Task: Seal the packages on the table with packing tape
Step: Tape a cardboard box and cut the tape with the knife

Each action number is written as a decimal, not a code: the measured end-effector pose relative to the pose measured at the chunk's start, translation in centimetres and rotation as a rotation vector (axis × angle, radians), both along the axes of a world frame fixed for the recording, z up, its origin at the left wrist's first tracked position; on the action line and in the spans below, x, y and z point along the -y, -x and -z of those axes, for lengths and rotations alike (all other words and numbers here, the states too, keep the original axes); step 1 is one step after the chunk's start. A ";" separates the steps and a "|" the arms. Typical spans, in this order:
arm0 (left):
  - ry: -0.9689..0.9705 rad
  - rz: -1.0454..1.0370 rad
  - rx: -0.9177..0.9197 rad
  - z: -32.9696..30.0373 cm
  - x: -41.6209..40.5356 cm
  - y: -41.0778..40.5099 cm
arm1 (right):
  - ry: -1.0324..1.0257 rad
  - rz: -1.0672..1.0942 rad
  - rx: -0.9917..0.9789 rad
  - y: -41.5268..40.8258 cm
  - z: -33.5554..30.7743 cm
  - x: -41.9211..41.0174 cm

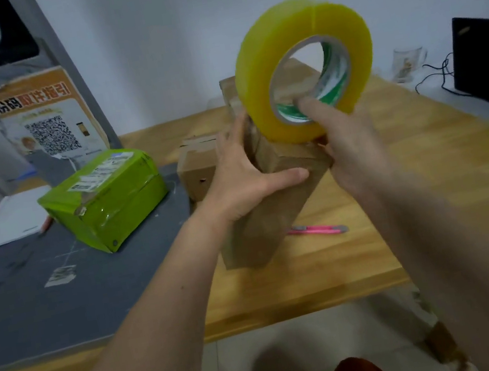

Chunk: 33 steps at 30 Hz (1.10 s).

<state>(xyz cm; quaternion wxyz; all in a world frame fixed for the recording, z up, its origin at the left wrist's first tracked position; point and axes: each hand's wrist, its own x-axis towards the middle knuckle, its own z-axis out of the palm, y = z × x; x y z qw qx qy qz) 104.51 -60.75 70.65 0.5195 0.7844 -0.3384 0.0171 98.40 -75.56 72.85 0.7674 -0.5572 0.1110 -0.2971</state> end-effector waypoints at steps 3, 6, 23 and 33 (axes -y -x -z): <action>0.010 -0.005 0.024 -0.4 -0.3 0.6 | 0.041 0.094 -0.047 -0.4 -0.4 -2.3; 0.100 -0.003 -0.013 -0.9 -1.0 0.7 | 0.131 0.114 -0.014 -0.8 -1.4 -3.1; 0.379 -0.073 -0.277 1.5 -6.5 -0.5 | -0.097 -0.044 -0.148 -3.0 1.6 1.7; 0.034 0.019 -0.340 -1.5 -8.2 -0.6 | -0.318 -0.173 -0.210 -2.3 6.3 -1.0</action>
